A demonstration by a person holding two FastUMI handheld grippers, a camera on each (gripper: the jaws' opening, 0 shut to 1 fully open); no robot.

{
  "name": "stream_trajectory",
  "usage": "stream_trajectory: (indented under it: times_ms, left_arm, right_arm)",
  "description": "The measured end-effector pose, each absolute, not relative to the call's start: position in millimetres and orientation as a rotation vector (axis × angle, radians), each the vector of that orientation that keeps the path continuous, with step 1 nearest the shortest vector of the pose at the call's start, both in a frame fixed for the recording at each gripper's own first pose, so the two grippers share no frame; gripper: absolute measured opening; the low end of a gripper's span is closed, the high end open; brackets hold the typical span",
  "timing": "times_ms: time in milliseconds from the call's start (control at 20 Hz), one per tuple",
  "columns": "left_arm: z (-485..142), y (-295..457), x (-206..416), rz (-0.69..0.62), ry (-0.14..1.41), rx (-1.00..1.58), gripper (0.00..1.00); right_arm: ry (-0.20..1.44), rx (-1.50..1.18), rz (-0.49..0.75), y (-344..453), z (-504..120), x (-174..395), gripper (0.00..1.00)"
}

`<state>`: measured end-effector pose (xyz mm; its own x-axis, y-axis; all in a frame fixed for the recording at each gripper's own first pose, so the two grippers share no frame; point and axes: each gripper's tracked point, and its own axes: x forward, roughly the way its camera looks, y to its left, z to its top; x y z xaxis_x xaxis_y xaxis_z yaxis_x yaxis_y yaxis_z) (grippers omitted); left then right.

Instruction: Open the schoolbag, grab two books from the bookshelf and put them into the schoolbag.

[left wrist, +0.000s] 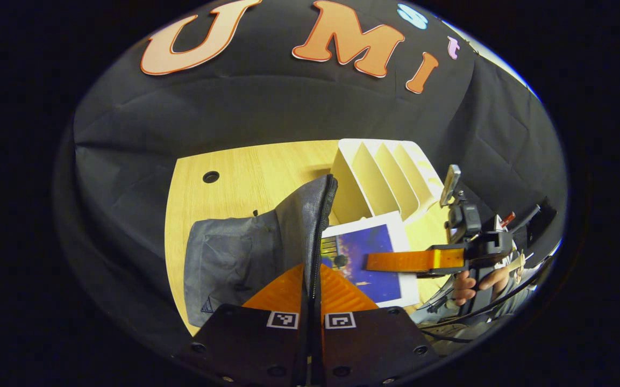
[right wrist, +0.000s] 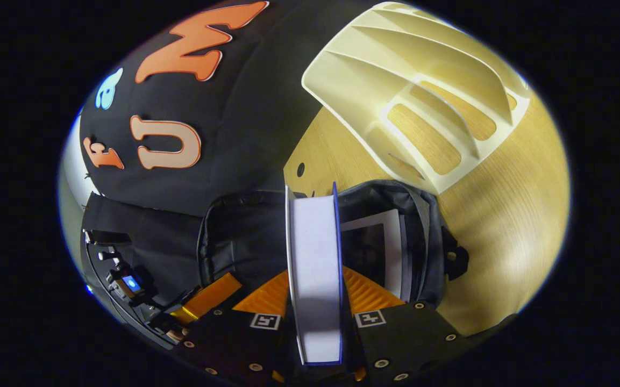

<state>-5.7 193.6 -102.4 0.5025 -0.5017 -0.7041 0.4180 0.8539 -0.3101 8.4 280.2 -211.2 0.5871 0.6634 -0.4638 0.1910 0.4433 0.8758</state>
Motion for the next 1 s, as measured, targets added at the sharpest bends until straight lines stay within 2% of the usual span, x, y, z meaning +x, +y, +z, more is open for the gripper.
stream_trajectory:
  times_ms: [300,600,700,750,800,850,900,1000]
  left_arm:
    - [-99.7,181.5,-11.9,-0.582,0.871,-0.103,0.04]
    - [-102.3,173.6,-18.9,-0.596,0.868,-0.058,0.04]
    - [-107.4,176.9,-18.0,-0.578,0.871,-0.057,0.04]
    - [-109.3,177.2,-17.7,-0.573,0.872,-0.054,0.04]
    - [-111.2,178.0,-18.7,-0.566,0.872,-0.053,0.04]
    - [-112.4,177.4,-18.8,-0.565,0.871,-0.049,0.04]
    - [-115.1,177.7,-20.3,-0.560,0.871,-0.046,0.04]
    - [-118.5,175.2,-21.0,-0.557,0.872,-0.029,0.05]
  right_arm:
    - [0.939,1.181,0.364,312.9,-224.1,30.5,0.36]
    - [0.983,1.127,0.331,325.2,-244.2,30.6,0.36]
    - [1.068,1.037,0.289,326.1,-263.3,20.7,0.50]
    - [1.086,1.003,0.285,323.9,-269.5,20.3,0.64]
    - [1.098,0.969,0.276,319.6,-272.3,17.4,0.72]
    - [1.110,0.926,0.261,309.2,-270.8,11.2,0.88]
    - [1.124,0.878,0.244,305.1,-275.0,4.5,0.96]
    - [1.137,0.785,0.220,289.6,-276.8,-7.2,0.98]
